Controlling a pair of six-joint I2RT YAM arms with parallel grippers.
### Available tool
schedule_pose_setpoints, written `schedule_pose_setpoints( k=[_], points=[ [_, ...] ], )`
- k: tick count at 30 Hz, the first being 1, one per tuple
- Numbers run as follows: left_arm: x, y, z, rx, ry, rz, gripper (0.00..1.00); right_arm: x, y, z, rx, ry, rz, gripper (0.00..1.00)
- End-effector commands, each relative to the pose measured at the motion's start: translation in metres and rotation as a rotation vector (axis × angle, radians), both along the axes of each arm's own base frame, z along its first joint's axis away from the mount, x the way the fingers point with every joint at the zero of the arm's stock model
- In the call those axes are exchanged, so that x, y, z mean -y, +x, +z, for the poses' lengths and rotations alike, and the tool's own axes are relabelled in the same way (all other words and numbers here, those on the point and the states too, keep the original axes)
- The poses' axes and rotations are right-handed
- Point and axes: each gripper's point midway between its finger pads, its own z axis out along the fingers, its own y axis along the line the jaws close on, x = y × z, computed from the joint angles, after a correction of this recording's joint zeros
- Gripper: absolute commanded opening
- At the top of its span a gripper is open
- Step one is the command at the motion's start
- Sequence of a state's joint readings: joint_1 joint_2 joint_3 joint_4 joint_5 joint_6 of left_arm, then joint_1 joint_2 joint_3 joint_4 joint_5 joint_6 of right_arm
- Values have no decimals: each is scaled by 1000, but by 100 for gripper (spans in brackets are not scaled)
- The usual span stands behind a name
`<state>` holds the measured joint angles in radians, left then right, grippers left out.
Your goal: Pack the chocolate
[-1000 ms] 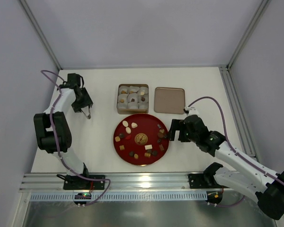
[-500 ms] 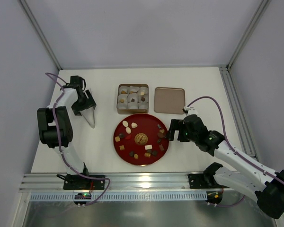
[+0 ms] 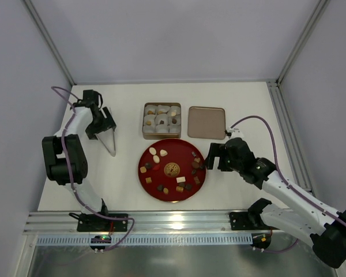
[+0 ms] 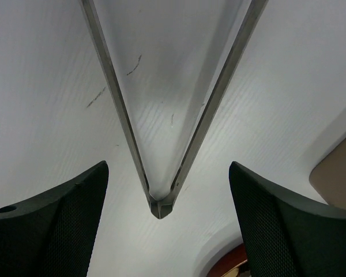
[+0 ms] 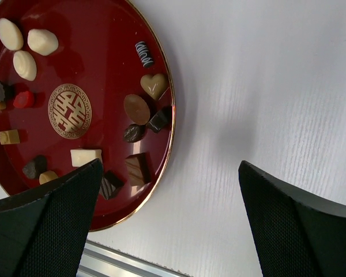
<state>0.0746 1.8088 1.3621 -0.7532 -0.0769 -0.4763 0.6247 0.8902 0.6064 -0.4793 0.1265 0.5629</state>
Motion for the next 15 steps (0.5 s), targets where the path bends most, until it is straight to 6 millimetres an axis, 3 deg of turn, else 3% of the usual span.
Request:
schedule_pose_setpoints(
  k=[1,8,11,13,14,15],
  points=[
    [1,8,60,150,0,3,84,6,20,35,76,18,-62,100],
    [34,-7,113,280,-38,-62,84,30,50,46,62,12,-141,100],
    [75,-23,131,335,-73,-163,84,43,68,51,61,15,-181,100],
    [91,-39,142,373,-87,-204,84,52,84,49,36,1,-213,100],
    [112,-48,146,389,-108,-261,84,54,90,50,36,-9,-215,100],
    [120,-54,149,401,-117,-283,84,57,99,39,1,-26,-223,100]
  ],
)
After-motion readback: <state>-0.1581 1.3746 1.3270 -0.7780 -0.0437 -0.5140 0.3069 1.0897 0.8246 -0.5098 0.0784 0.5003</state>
